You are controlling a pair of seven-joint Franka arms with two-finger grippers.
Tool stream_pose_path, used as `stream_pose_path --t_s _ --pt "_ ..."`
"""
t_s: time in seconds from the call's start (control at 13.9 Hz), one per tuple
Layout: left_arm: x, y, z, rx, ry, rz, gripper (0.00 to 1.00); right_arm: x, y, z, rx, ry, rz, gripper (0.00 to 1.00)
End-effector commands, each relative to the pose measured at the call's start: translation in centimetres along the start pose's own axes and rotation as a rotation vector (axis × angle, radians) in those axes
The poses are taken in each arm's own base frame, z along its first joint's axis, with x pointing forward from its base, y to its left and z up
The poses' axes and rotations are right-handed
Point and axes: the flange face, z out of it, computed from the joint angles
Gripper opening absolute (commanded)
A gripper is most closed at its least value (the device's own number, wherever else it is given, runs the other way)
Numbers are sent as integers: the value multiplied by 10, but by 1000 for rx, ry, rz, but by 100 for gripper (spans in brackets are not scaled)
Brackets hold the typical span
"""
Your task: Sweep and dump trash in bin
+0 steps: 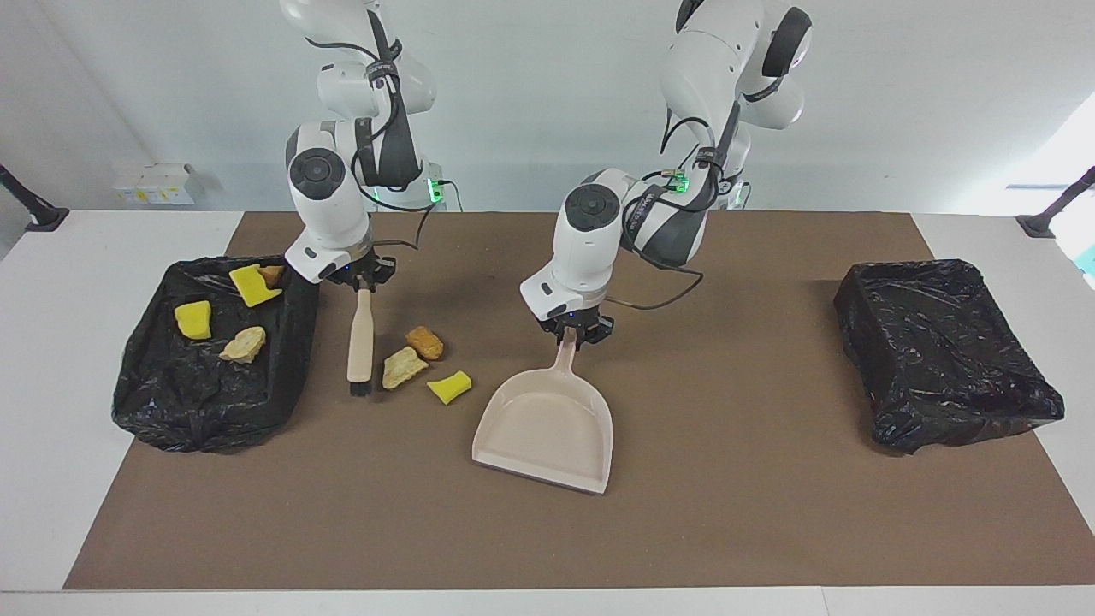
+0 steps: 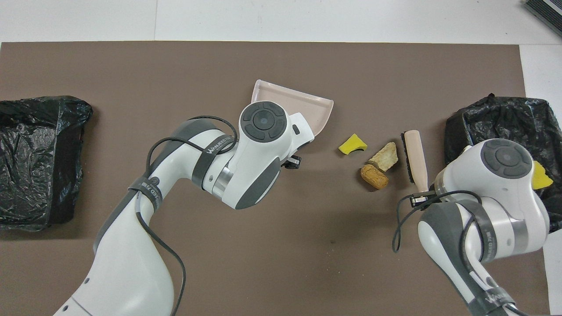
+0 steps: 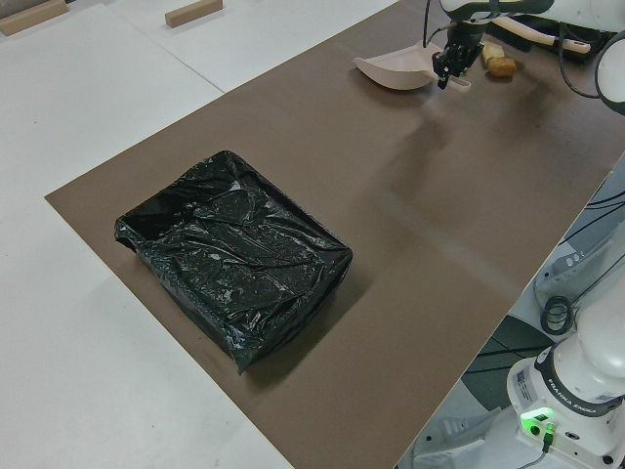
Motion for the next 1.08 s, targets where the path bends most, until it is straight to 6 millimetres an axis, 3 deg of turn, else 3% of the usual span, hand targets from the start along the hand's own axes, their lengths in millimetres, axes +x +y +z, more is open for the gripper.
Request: stream_pose_path --t_s 0.0,0.22,0.29,0.5,0.72,1.01 --pt "-11 -52 -45 10 -12 161 0 4 7 9 5 -3 -17 0" --pt "-16 -91 -56 9 -38 310 0 3 -1 13 34 -11 6 0" --pt "-19 -105 -61 8 -35 370 0 4 -5 23 71 -34 26 0" --pt "-39 -142 -58 1 -55 587 0 7 -22 27 100 -26 36 0" --pt "-51 -148 -47 2 -51 756 0 11 -50 36 145 -35 21 0" --pt "-90 -142 -22 85 7 941 0 13 -83 38 134 -28 -2 0"
